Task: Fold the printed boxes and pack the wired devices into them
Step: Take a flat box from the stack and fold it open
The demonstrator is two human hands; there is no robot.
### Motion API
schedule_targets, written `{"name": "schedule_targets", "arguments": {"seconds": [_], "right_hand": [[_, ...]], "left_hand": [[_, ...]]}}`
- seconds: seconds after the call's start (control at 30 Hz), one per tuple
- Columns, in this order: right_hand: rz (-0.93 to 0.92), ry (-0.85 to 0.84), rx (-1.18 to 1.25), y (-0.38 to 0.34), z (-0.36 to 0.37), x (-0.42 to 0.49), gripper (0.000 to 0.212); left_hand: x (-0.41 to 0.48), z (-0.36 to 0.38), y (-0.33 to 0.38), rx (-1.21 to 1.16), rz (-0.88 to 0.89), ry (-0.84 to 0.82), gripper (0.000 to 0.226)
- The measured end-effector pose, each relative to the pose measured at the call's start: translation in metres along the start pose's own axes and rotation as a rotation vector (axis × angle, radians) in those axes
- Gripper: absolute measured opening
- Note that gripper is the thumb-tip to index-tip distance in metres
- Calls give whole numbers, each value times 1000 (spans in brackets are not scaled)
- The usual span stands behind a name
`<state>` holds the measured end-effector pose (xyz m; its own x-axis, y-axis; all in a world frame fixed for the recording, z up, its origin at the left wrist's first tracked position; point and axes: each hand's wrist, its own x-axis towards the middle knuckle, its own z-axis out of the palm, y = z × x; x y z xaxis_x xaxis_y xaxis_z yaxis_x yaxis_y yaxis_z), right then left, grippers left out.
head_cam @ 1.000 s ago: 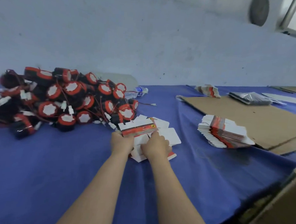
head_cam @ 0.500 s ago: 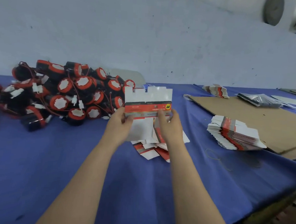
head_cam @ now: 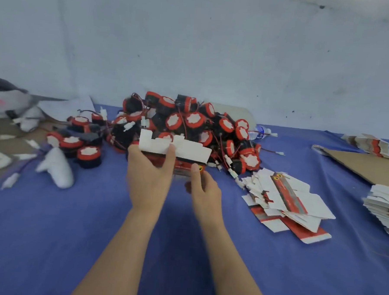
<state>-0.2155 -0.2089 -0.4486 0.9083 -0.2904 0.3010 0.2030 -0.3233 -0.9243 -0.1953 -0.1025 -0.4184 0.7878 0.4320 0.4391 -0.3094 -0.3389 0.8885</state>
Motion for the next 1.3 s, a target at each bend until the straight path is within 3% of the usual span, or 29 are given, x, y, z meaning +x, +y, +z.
{"name": "schedule_targets", "arguments": {"seconds": [0.1,0.17,0.33,0.43,0.67,0.77,0.93,1.1,1.2,1.3], "right_hand": [[-9,25,-27,2,7,-3,48],[-2,51,-23,0,7,-4,58],[121,-18,45,-2,7,-11,75],[189,-48,129,-6,4,-9,99],[391,20,559,-14,-14,4,55],[483,49,506,-10,-18,9,45],[484,-48,426,-2,-12,4,28],[386,-71,317,5,-7,6,17],[295,-106,235,7,-5,2,29],[260,-130,254,9,-5,3,24]], "left_hand": [[-7,-6,-12,115,90,-46,87],[-13,-8,-16,138,112,-83,92],[-17,-2,-23,223,119,-128,64],[-19,-1,-24,109,166,-234,56],[-21,4,-31,-19,284,-468,42],[-21,5,-33,-77,224,-484,38],[-25,5,-30,-219,34,-460,30],[-24,7,-31,-177,1,-392,32],[-24,8,-34,-134,20,-385,23],[-23,9,-38,-104,19,-396,35]]}}
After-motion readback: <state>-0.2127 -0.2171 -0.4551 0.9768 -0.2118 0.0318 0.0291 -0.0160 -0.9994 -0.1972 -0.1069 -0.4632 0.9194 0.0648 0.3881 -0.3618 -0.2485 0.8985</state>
